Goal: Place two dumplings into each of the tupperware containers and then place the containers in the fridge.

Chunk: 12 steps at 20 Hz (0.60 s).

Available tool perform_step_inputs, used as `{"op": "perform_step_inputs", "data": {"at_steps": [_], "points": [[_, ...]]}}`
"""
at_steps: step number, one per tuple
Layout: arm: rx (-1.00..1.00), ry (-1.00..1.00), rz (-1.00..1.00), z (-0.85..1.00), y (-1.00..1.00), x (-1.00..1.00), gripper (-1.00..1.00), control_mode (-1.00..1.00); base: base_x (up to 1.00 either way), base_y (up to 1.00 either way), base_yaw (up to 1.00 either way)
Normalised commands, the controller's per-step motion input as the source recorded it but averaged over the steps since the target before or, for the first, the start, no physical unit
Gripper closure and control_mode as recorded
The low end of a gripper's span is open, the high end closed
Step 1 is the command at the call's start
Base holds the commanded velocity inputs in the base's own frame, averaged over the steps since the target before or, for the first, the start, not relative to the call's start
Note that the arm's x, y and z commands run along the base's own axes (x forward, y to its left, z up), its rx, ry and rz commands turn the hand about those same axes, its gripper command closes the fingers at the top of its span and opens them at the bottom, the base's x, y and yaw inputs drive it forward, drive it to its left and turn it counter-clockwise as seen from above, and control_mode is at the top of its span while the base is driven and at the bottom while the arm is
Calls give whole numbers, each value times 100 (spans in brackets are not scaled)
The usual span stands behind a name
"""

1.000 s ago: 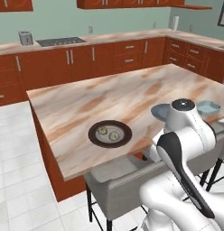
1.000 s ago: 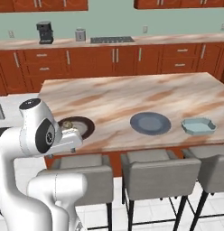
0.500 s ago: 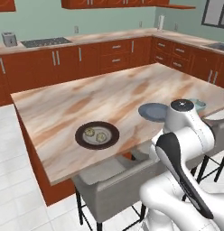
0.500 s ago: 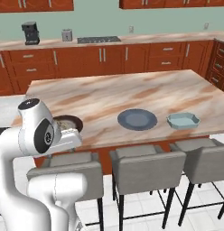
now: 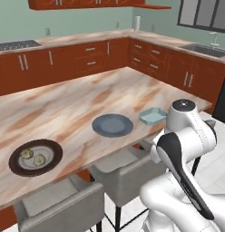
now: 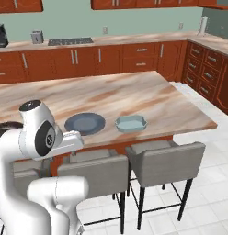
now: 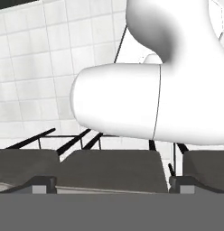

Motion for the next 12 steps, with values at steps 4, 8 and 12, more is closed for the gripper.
{"op": "perform_step_inputs", "data": {"at_steps": [4, 8, 12], "points": [[0, 0, 0, 0, 0, 0, -100, 100, 37, -73, -6], [0, 0, 0, 0, 0, 0, -100, 100, 43, -20, 3], [0, 0, 0, 0, 0, 0, -100, 100, 32, 14, 11]]}}
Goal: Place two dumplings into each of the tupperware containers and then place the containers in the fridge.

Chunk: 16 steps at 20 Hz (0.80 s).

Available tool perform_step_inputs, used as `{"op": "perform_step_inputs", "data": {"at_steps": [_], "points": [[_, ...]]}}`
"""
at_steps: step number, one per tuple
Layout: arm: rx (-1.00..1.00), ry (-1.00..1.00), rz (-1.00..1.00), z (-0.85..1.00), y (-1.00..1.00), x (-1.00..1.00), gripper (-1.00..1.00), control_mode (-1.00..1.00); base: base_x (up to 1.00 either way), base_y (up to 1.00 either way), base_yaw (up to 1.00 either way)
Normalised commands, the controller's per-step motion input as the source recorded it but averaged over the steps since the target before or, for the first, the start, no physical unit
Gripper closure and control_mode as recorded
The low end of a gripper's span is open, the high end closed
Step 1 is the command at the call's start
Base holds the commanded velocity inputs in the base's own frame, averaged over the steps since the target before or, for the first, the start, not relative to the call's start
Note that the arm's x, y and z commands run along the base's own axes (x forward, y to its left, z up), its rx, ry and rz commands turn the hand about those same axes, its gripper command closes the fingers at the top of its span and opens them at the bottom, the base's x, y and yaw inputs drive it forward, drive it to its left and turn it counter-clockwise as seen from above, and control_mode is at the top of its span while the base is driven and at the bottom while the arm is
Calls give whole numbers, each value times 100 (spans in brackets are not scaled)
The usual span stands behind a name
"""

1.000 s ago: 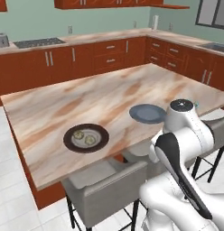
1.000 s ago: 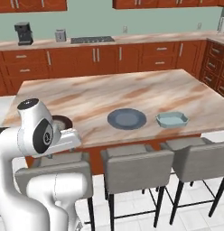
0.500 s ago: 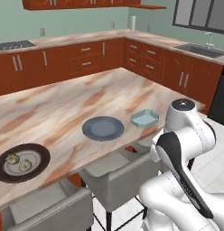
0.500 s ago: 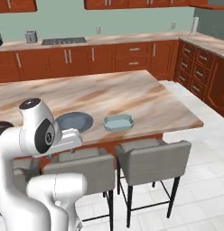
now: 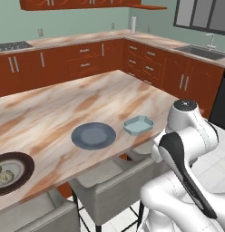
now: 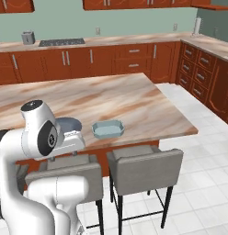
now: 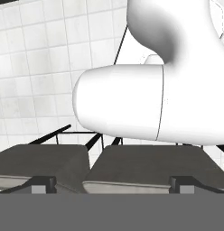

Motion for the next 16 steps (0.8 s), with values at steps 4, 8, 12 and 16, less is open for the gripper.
{"op": "perform_step_inputs", "data": {"at_steps": [4, 8, 12, 16], "points": [[0, 0, 0, 0, 0, 0, -100, 100, 5, 48, 1], [0, 0, 0, 0, 0, 0, -100, 100, 0, 84, -1], [0, 0, 0, 0, 0, 0, -100, 100, 10, 94, 20], [0, 0, 0, 0, 0, 0, -100, 100, 0, 75, 62]]}}
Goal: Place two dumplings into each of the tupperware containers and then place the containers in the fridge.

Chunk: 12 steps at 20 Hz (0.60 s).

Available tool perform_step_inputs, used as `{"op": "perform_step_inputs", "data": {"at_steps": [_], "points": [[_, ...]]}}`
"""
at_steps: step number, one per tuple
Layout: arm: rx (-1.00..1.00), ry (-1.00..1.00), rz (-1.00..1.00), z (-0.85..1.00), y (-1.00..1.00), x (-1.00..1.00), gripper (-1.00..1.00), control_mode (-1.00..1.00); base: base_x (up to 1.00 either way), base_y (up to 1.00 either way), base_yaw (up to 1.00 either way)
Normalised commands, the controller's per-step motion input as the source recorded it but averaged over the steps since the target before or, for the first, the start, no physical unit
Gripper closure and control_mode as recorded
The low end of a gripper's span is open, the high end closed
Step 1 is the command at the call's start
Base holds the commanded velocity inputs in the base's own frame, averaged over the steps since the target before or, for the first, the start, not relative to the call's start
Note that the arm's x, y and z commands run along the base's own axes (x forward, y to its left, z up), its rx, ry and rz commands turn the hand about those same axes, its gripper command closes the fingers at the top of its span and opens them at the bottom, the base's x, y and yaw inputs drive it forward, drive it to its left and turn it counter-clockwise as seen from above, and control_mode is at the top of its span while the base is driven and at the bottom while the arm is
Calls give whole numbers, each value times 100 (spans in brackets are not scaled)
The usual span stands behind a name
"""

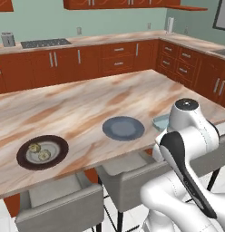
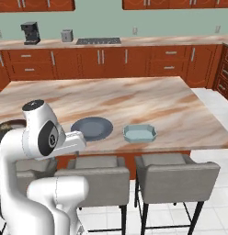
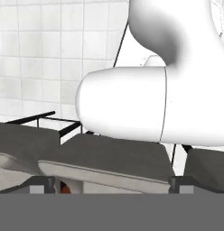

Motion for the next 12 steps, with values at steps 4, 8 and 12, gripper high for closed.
{"op": "perform_step_inputs", "data": {"at_steps": [4, 8, 12], "points": [[0, 0, 0, 0, 0, 0, -100, 100, 28, 16, 15], [0, 0, 0, 0, 0, 0, -100, 100, 48, -11, 0], [3, -3, -2, 9, -7, 48, -100, -100, 14, -3, 0]]}}
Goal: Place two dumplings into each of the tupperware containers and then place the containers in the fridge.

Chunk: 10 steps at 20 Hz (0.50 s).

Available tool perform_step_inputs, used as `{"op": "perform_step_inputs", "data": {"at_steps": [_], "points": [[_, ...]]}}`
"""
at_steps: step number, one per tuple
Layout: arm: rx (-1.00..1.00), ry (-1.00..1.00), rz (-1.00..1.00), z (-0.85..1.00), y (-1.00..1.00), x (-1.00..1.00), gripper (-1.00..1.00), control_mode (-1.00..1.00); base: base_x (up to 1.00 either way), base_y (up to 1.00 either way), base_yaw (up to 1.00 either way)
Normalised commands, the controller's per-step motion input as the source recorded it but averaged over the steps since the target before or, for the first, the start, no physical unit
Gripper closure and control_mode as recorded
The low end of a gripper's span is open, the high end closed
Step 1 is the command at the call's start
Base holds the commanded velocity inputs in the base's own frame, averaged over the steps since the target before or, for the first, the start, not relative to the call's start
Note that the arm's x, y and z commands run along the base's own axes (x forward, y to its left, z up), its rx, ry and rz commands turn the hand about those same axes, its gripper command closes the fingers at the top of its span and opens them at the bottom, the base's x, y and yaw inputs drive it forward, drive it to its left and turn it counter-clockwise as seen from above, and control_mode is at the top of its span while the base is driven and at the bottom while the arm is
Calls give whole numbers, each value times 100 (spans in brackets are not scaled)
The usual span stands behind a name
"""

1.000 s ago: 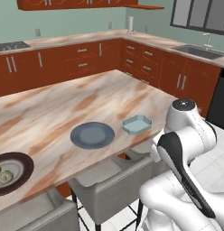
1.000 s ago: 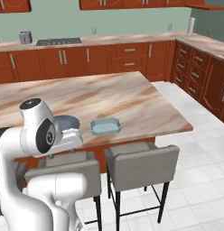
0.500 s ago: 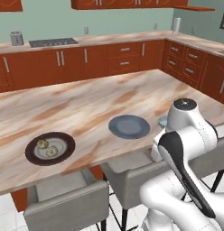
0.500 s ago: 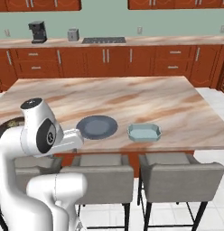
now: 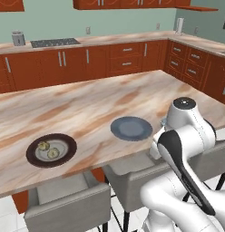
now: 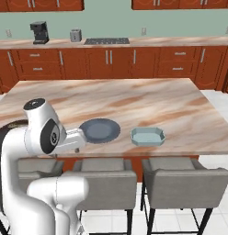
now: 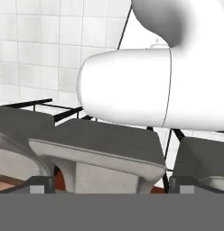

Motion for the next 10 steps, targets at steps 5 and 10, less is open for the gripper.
{"op": "perform_step_inputs", "data": {"at_steps": [5, 10], "points": [[7, -9, 8, 0, 27, 91, -100, -100, 0, 0, 0], [0, 0, 17, 2, 95, 50, -100, -100, 0, 0, 0]]}}
